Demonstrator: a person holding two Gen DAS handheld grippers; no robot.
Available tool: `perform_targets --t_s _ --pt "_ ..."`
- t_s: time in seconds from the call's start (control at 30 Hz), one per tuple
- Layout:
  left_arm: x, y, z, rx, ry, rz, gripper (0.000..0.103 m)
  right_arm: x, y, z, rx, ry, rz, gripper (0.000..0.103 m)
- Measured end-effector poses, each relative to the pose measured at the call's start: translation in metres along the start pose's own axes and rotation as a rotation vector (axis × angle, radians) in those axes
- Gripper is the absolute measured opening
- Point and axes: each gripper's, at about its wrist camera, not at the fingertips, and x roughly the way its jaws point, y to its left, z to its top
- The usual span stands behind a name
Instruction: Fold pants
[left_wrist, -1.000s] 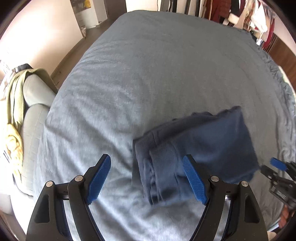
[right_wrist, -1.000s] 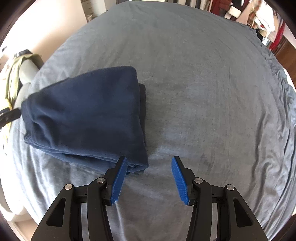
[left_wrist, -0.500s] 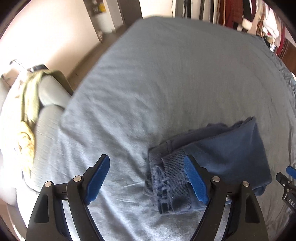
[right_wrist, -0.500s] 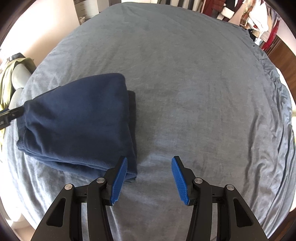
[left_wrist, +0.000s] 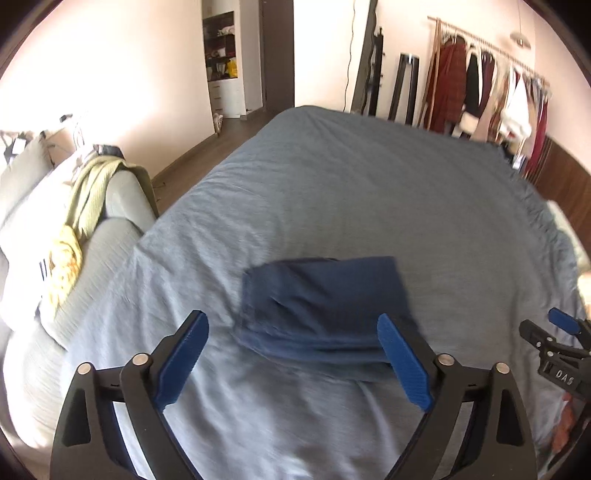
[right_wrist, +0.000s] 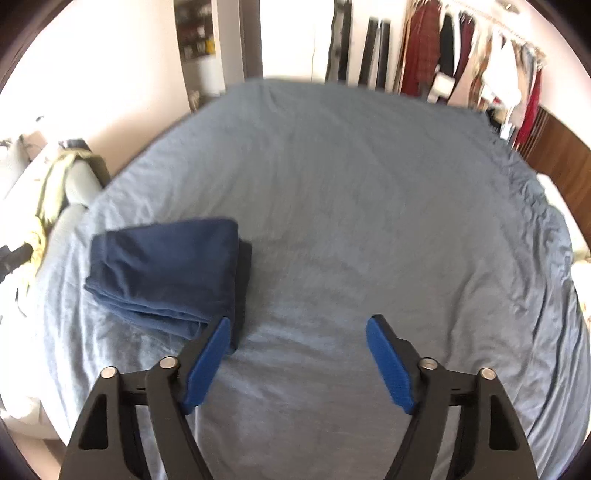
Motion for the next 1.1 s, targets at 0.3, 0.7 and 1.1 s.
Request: perform_targets --t_s 0.3,0.7,1.1 --pt "-0.035 -0.056 -0.058 0.014 -0.056 -0.035 0.103 -0.053 -0.042 -0.045 0.020 -0.101 0.029 0.085" --pt "-0.022 -0.112 -0.139 0.045 -0.166 -0.051 0.103 -0.039 -0.090 -0.118 0.054 -0.178 0.049 0.085" --pt "-0.037 -0.131 -0.209 0.099 -0.253 -0.049 0.103 -0.046 -0.108 -0.188 0.047 -0.306 0.051 0.085"
